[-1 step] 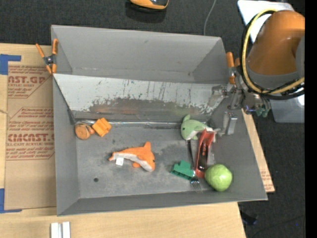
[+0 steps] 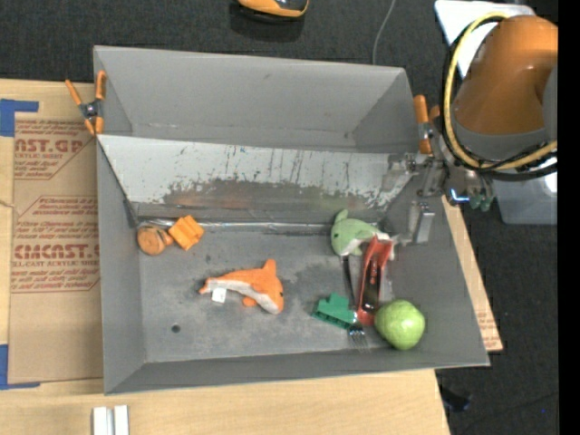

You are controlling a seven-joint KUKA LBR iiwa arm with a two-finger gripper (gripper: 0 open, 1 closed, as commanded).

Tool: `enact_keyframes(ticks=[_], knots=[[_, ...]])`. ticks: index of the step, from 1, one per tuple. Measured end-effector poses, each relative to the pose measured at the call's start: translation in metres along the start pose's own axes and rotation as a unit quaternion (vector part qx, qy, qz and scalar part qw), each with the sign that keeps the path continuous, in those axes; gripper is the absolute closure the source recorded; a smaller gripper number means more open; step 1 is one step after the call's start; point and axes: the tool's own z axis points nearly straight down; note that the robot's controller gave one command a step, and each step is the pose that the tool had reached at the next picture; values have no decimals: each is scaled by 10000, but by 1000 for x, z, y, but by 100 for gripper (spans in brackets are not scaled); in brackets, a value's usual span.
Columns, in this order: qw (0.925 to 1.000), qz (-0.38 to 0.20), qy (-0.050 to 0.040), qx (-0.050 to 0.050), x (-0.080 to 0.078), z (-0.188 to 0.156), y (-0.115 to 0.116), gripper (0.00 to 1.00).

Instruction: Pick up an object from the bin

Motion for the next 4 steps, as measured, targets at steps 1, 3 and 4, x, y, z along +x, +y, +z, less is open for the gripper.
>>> enact_keyframes(ticks=[1, 3, 4], knots=[[9907, -1358, -38, 10, 4, 50, -20, 0], [9659, -2588, -6, -9, 10, 147, -28, 0], [8585, -5129, -28, 8, 17, 170, -17, 100]])
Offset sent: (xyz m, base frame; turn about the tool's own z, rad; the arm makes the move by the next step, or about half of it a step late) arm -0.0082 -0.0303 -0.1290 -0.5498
